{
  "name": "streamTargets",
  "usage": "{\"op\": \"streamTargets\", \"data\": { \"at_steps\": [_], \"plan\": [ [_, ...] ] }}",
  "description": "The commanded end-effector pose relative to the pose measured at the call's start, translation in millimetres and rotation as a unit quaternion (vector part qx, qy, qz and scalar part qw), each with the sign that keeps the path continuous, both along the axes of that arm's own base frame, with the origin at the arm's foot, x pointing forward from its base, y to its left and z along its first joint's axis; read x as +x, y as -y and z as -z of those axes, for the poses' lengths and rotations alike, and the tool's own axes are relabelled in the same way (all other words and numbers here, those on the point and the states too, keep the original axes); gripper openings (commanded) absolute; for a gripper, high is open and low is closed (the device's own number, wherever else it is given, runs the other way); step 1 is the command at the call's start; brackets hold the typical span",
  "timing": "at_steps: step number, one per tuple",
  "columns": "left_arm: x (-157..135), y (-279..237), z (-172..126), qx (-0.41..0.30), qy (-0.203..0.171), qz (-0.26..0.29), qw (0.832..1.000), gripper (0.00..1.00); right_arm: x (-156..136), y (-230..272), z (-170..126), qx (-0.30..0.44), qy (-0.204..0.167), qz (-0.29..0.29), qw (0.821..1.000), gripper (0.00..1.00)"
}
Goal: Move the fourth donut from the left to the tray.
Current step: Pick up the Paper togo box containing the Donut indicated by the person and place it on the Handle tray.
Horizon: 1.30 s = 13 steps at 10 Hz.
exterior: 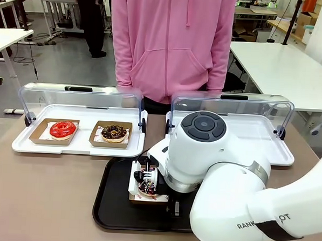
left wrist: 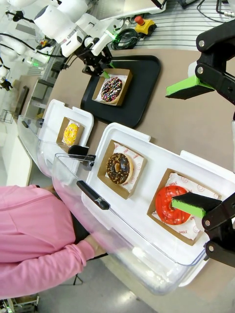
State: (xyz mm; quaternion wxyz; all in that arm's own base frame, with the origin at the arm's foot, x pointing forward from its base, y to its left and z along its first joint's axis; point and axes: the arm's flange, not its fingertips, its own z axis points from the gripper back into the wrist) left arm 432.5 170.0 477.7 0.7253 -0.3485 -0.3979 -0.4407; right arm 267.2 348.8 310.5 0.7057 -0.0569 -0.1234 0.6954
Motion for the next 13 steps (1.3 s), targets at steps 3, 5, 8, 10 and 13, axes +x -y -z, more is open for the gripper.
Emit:
{"op": "streamTargets", "data": {
  "at_steps": [3, 5, 8, 10, 13],
  "plan": [
    [-1, 1, -2, -0.004, 0.002, 0.002, 1.000, 1.00, -39, 52, -47, 0.023, 0.004, 0.016, 1.000, 1.00],
    [-1, 1, -2, -0.004, 0.002, 0.002, 1.000, 1.00, -39, 54, -57, 0.021, -0.001, 0.017, 1.000, 1.00],
    [-1, 1, -2, -0.004, 0.002, 0.002, 1.000, 1.00, -10, 5, -58, 0.020, 0.012, 0.030, 0.999, 0.88],
    [-1, 1, -2, -0.004, 0.002, 0.002, 1.000, 1.00, -10, 5, -58, 0.020, 0.012, 0.030, 0.999, 0.88],
    [-1, 1, -2, -0.004, 0.002, 0.002, 1.000, 1.00, -10, 5, -58, 0.020, 0.012, 0.030, 0.999, 0.88]
  ]
}}
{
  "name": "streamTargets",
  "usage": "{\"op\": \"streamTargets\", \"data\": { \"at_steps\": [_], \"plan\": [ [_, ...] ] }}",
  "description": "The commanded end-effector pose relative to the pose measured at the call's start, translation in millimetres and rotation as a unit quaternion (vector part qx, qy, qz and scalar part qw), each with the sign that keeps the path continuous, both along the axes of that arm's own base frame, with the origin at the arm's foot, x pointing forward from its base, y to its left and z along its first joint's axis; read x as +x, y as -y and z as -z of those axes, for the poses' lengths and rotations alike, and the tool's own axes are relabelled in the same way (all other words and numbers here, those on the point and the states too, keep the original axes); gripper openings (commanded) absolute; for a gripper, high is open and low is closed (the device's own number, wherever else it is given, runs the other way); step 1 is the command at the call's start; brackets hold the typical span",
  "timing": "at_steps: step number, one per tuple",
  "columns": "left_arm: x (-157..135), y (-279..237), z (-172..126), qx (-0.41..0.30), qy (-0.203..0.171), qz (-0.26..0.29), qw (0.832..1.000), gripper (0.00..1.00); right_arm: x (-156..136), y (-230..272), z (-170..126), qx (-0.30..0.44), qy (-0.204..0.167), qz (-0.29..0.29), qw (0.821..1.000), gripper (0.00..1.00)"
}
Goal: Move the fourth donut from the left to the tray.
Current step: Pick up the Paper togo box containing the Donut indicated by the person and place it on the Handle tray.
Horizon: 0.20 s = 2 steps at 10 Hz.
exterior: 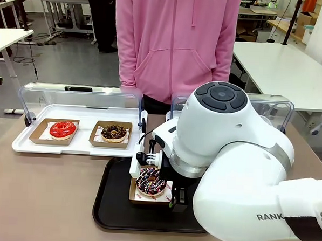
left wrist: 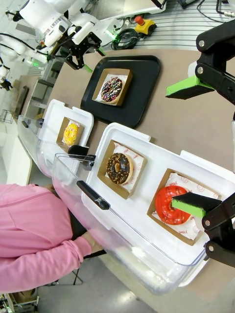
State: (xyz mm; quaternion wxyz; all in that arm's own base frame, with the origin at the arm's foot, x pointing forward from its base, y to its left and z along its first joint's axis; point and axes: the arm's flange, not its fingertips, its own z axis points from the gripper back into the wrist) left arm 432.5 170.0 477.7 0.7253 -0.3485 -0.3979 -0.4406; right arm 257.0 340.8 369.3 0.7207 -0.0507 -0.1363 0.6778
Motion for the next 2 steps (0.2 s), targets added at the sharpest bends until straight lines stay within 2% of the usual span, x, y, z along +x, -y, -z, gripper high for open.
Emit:
{"op": "streamTargets", "data": {
  "at_steps": [1, 2],
  "plan": [
    [-1.1, 0.6, -1.9, -0.004, 0.002, 0.002, 1.000, 1.00, -0.2, -2.5, 0.9, 0.003, 0.008, 0.009, 1.000, 0.88],
    [-1.1, 0.6, -1.9, -0.004, 0.002, 0.002, 1.000, 1.00, -0.2, -2.5, 0.9, 0.003, 0.008, 0.009, 1.000, 0.88]
  ]
}}
